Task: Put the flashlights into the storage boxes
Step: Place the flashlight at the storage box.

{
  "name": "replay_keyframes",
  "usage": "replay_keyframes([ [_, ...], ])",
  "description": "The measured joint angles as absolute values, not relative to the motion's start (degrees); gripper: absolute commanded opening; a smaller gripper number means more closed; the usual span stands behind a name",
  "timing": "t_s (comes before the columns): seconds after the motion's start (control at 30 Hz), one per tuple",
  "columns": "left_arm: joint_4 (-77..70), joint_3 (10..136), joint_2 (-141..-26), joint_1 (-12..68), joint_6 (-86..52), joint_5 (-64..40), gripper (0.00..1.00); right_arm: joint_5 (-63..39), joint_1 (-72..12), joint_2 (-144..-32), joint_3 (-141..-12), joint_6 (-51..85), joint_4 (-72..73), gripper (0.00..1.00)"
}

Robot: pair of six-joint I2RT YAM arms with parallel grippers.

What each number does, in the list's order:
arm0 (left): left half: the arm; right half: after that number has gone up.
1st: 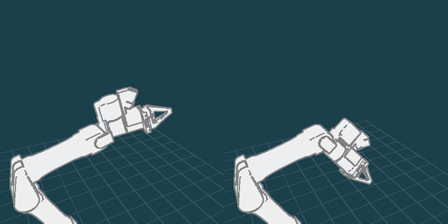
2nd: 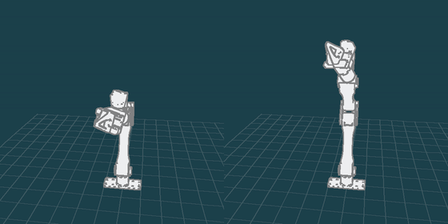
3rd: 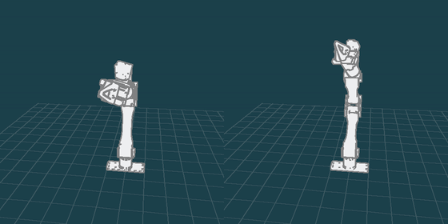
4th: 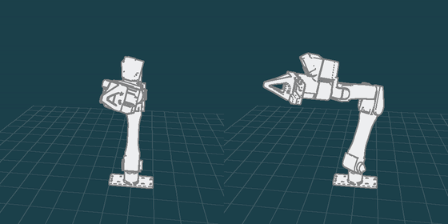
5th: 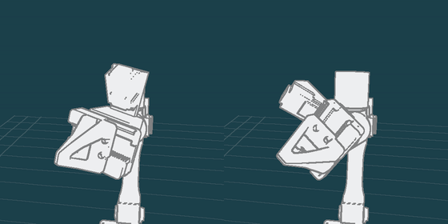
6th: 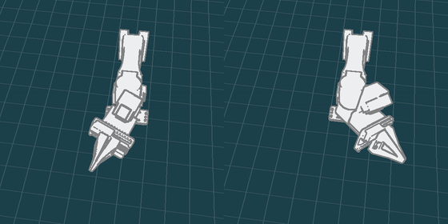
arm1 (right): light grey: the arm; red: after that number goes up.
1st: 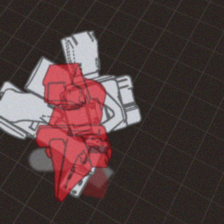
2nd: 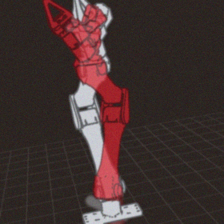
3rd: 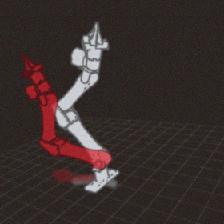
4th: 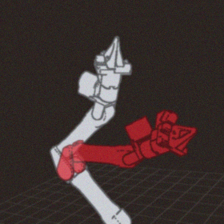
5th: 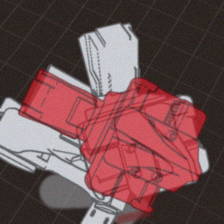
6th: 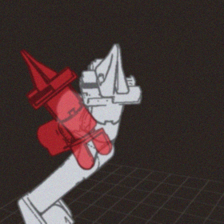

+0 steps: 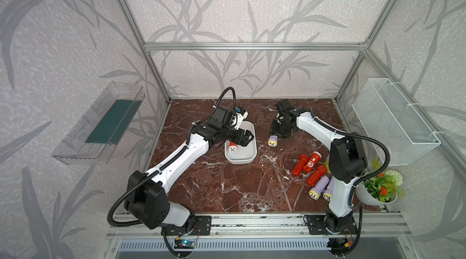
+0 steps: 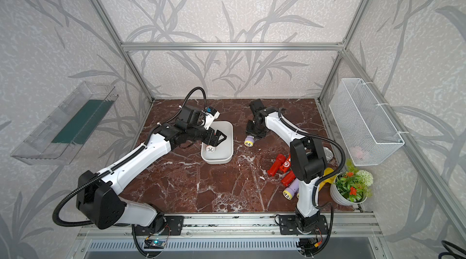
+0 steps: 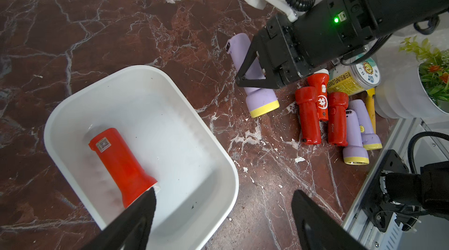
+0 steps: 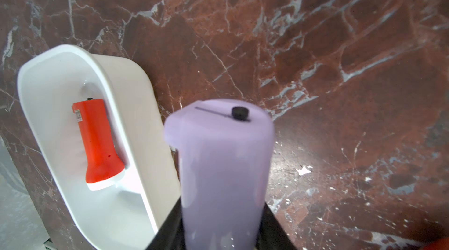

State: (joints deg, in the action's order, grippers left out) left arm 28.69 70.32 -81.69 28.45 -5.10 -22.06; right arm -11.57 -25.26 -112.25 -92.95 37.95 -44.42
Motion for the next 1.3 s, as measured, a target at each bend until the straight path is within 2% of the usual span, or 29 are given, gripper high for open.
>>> replay_keyframes([
  [0.97, 30.9, 62.1, -70.4, 21.2, -5.6, -19.6, 0.90, -14.6, -36.9, -134.8, -128.4, 36.8, -53.3, 0.41],
  [1.3, 31.5, 60.9, -68.7, 19.6, -5.6, -19.6, 0.90, -15.3, -37.9, -141.1, -132.4, 35.7, -56.8, 0.40],
])
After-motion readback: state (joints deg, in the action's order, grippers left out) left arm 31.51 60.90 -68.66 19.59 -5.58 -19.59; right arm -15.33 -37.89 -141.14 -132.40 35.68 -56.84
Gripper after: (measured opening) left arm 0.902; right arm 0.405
